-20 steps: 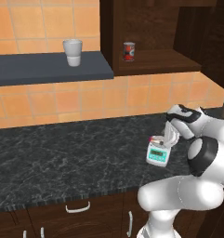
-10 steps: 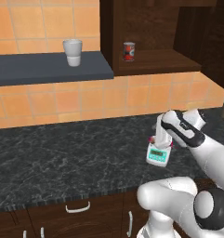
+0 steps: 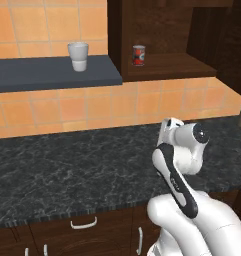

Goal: Pick the bar and place it on the digital scale for weighing, and close the cabinet.

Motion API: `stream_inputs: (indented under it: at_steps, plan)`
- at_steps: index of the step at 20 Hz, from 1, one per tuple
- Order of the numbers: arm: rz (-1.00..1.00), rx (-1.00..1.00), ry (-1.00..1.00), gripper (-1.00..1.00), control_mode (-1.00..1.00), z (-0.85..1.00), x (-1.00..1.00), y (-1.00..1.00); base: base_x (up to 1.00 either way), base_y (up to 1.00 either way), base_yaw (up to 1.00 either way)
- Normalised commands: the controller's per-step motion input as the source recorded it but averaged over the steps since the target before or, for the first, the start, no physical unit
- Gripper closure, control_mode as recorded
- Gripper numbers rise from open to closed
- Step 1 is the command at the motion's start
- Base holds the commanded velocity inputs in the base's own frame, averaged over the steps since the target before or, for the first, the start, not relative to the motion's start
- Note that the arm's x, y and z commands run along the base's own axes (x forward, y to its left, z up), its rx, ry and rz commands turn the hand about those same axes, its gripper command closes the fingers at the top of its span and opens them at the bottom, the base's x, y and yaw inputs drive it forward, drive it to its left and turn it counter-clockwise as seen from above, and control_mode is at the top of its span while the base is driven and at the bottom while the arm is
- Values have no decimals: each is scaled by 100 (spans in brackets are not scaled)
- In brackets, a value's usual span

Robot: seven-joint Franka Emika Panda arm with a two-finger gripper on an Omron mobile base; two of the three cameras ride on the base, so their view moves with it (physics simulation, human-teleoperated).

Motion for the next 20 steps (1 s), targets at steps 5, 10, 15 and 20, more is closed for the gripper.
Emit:
stream_inputs:
  at_steps: [5, 10, 15, 20]
  plan:
    - [-5, -7, -23, -100, -100, 82, -97, -35, 0, 0, 0]
    - [0, -10, -36, -100, -100, 72, -100, -52, 0, 0, 0]
    - [-1, -7, -45, -100, -100, 8, -100, -67, 0, 0, 0]
    - [-1, -21, -65, -100, -100, -22, -100, -12, 0, 0, 0]
